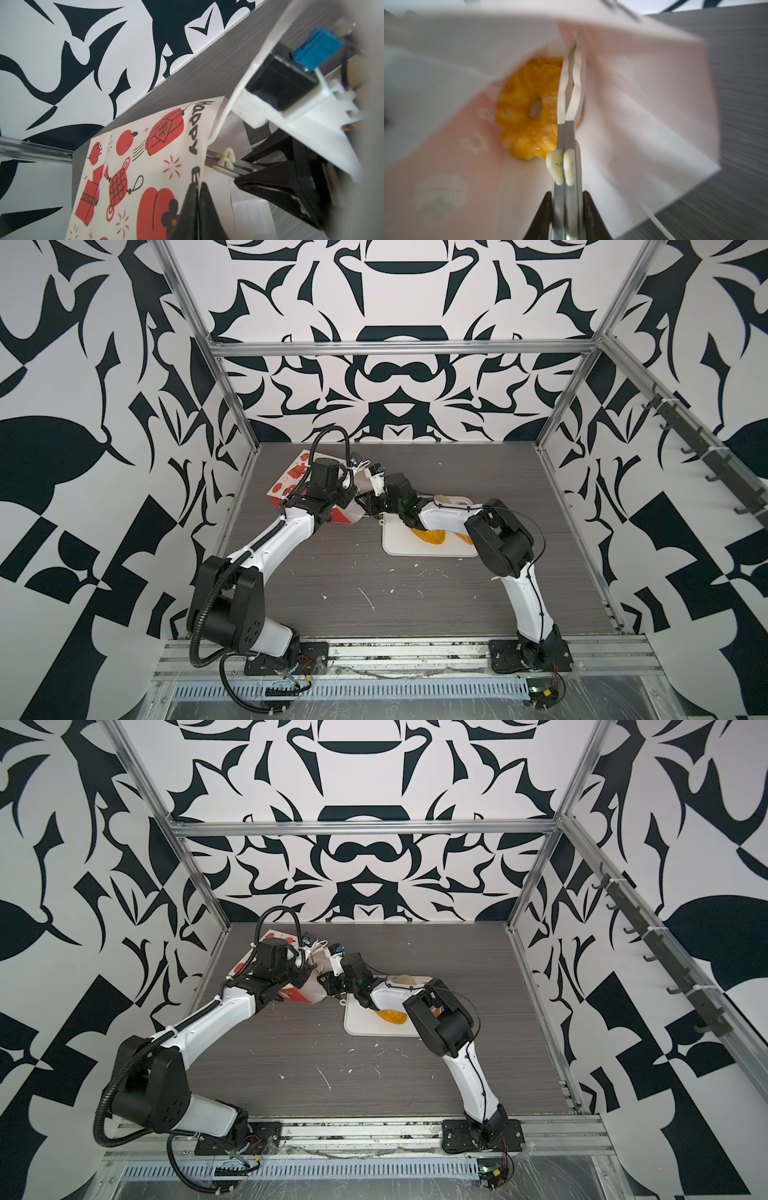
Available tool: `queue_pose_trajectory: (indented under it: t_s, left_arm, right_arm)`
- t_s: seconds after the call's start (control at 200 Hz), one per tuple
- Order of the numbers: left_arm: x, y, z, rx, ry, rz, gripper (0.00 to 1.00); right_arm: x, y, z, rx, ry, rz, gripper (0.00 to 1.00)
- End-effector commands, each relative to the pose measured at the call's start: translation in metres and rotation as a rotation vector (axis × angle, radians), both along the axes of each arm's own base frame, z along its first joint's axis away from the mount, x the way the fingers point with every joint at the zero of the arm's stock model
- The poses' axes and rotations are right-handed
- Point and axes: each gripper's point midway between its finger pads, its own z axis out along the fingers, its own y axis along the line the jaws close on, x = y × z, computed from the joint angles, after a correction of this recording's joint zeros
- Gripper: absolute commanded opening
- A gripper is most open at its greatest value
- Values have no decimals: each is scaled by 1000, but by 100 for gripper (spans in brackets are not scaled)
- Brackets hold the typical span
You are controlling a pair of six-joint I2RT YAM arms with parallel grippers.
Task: Take the fake bread out of the paper bag
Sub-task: 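Reach the tongs into the bag mouth held by the left gripper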
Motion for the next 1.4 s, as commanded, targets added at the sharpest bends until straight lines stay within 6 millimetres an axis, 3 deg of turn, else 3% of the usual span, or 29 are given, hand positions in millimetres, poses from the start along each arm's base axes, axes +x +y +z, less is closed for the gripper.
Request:
queue_pose_trajectory:
  t_s: [0.0,0.27,0.425,0.515,0.635,0.73,0.885,1.075,1.25,1.395]
  left_arm:
    - [7,-2,8,24,-32,-10,7]
    - [17,-7,13,50,-58,-25,7]
    - [17,-12,10,65,-55,-36,7]
    - [16,-14,9,67,-52,-41,7]
    - [14,-14,12,66,-56,-39,7]
    - [14,-14,16,63,-63,-39,7]
    - [10,-14,19,55,-68,-43,7]
    - [8,-15,17,50,-60,-49,7]
    - [10,-18,13,47,-48,-60,7]
    - [14,-17,9,77,-45,-64,8]
  right_arm:
    - [9,-2,43,-40,-170,-80,7]
    - [-1,-11,50,-111,-270,-246,7]
    - [6,-34,56,-137,-312,-397,8]
    - [5,-24,59,-102,-308,-324,7]
    - [-8,4,54,28,-182,-98,3]
    - [-8,10,46,134,-68,-22,3]
    - [-12,16,50,143,-51,93,3]
    - [5,19,47,177,31,173,4]
    - [31,12,42,108,10,98,4]
    - [49,-6,35,21,-24,-23,5]
